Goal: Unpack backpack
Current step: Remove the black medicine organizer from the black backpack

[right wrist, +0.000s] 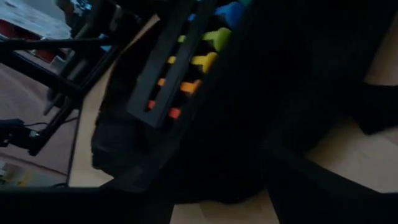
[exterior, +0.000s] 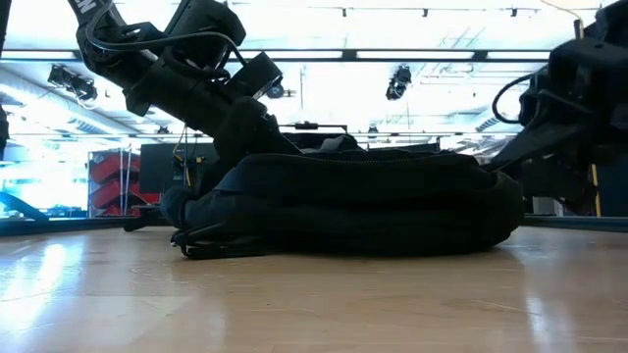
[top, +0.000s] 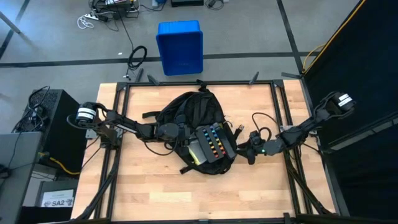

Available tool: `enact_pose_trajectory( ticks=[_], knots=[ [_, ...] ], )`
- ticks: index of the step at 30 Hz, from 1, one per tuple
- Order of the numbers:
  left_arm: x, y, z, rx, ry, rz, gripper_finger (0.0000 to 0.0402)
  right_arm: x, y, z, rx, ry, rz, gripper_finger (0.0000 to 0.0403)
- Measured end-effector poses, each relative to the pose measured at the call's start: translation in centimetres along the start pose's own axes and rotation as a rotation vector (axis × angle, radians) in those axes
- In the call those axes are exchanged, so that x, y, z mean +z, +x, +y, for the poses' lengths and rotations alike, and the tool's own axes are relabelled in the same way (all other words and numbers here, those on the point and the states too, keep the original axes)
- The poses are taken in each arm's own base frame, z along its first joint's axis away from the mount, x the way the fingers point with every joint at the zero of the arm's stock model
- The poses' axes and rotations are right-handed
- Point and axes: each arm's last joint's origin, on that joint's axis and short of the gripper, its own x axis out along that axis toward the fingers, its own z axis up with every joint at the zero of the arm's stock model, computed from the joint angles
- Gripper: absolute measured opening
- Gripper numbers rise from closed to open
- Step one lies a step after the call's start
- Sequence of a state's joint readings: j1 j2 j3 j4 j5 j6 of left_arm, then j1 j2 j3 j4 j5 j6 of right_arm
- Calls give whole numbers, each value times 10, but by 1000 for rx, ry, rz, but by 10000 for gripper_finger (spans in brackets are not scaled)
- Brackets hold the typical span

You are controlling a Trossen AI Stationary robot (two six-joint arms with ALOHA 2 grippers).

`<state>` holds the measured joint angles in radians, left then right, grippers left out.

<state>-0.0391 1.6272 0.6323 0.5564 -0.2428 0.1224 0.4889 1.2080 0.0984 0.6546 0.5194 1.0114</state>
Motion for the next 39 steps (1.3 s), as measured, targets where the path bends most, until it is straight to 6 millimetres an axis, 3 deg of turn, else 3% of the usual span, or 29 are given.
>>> enact_pose_trajectory(
  ticks=[13,19,30,39],
  knots=[
    [0,0,0,1,-1,-2,135,16,33,12,50,-42,-4,184],
    [0,0,0,-1,-2,1,135,33,48,7,41,-64,6,185],
    [-1,0,0,-3,-1,10,135,61,57,-15,66,-62,51,181],
    [0,-2,0,-17,0,11,135,69,58,-25,81,-61,88,181]
  ],
)
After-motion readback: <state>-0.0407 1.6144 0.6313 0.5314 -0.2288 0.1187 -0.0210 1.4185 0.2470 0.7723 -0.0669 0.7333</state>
